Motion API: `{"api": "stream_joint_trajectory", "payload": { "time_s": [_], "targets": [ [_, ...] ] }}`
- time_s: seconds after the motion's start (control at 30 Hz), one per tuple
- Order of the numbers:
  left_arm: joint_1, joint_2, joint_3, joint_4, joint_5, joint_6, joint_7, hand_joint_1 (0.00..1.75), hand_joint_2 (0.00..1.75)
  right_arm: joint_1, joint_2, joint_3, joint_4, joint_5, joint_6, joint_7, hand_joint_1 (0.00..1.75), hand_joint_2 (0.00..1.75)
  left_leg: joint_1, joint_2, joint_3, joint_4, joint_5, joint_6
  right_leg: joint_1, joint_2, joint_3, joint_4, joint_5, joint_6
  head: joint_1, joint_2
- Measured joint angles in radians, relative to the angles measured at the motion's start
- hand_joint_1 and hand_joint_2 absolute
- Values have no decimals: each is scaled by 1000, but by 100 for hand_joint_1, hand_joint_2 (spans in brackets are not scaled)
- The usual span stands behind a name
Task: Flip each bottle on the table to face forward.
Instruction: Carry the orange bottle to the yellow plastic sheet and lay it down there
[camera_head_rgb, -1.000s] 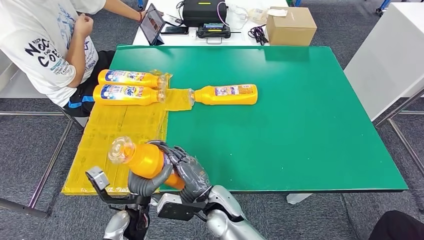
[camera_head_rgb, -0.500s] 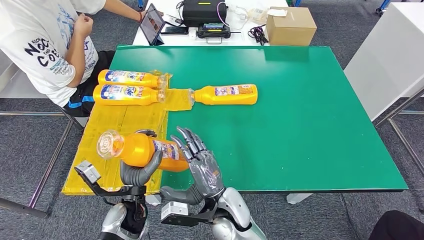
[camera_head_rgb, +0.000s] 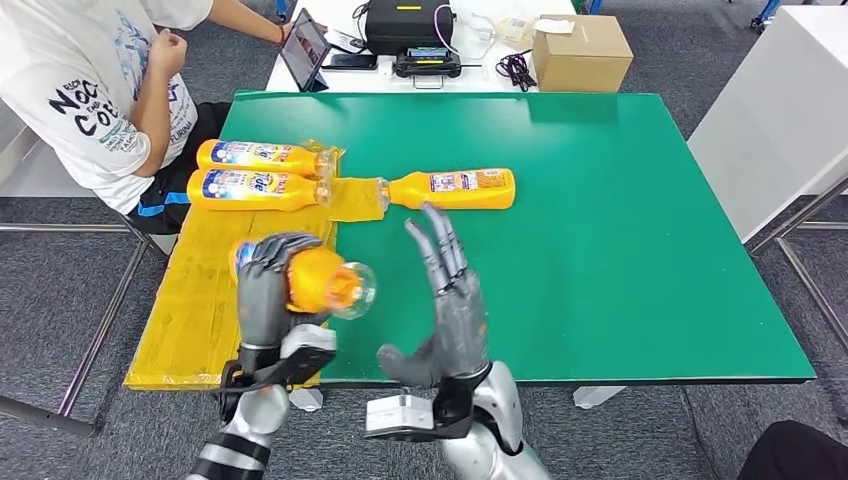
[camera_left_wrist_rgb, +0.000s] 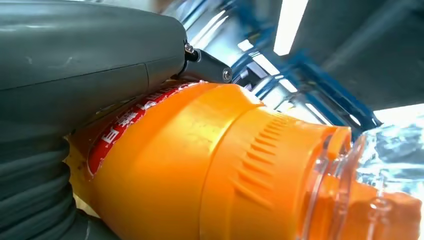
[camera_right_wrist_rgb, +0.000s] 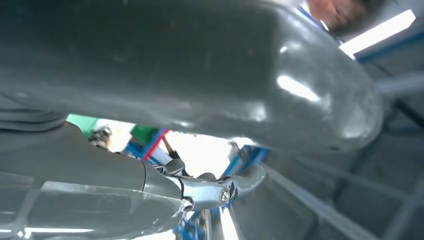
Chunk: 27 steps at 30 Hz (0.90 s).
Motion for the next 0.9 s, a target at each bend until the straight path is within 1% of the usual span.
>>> {"api": "stream_joint_trajectory", "payload": {
  "time_s": [0.07, 0.13, 0.2, 0.3, 0.4, 0.43, 0.47, 0.53, 0.63, 0.73, 0.9],
  "targets": [
    [-43, 2, 28, 36, -235, 9, 44, 175, 175, -8, 5, -6, -31, -28, -6, -15, 0, 0, 0, 1, 0, 0, 0, 0, 0, 0, 0, 0, 1, -1, 0, 0],
    [-88, 6, 68, 72, -457, 11, 108, 175, 175, -17, 10, -11, -55, -51, -10, -24, 0, 0, 0, 1, 0, 0, 1, -1, 0, 0, 0, 0, 1, -1, 0, 0],
    [-130, 19, 90, 109, -595, 12, 201, 175, 175, -26, 12, -15, -69, -65, -11, -28, 0, 0, 0, 1, 0, 0, 1, -1, 1, 0, 0, 0, 1, -1, 0, 0],
    [-184, 56, 84, 167, -676, 12, 327, 175, 175, -31, 14, -18, -81, -81, -5, -35, 0, 0, 1, 1, 0, 0, 1, -1, 1, 0, -1, 0, 1, -1, 0, 0],
    [-244, 105, 26, 259, -691, 13, 448, 175, 175, -32, 15, -19, -88, -98, 7, -41, 0, 0, 1, 0, 0, 0, 1, -1, 1, 0, -1, 0, 1, -1, 0, 0],
    [-268, 119, 2, 304, -692, 13, 475, 175, 175, -32, 15, -19, -90, -104, 13, -42, 0, 0, 1, 0, 0, 0, 1, -1, 1, 0, 0, 1, 1, -1, 0, 0],
    [-292, 131, -18, 355, -688, 13, 488, 175, 175, -31, 15, -19, -92, -109, 20, -42, 0, 0, 1, 0, 0, 0, 1, -1, 1, 0, 0, 1, 1, -1, 0, 0],
    [-330, 146, -41, 449, -670, 12, 484, 175, 175, -31, 16, -19, -95, -117, 34, -42, 0, 0, 1, 1, 0, 0, 1, -1, 1, 0, -1, 1, 1, -1, 0, 0],
    [-364, 158, -54, 544, -649, 12, 473, 175, 175, -31, 16, -19, -96, -122, 42, -41, 0, 0, 1, 1, 0, 0, 1, -1, 1, 0, -1, 1, 1, -1, 0, 0],
    [-382, 167, -64, 601, -645, 12, 471, 175, 175, -31, 16, -19, -96, -123, 43, -41, 0, 0, 1, 1, 0, 0, 1, -1, 1, 0, -1, 1, 1, -1, 0, 0],
    [-399, 174, -68, 650, -644, 12, 469, 175, 175, -31, 16, -19, -96, -123, 44, -41, 0, 0, 1, 1, 0, 0, 1, -1, 1, 0, -1, 0, 1, -1, 0, 0]
  ]
}}
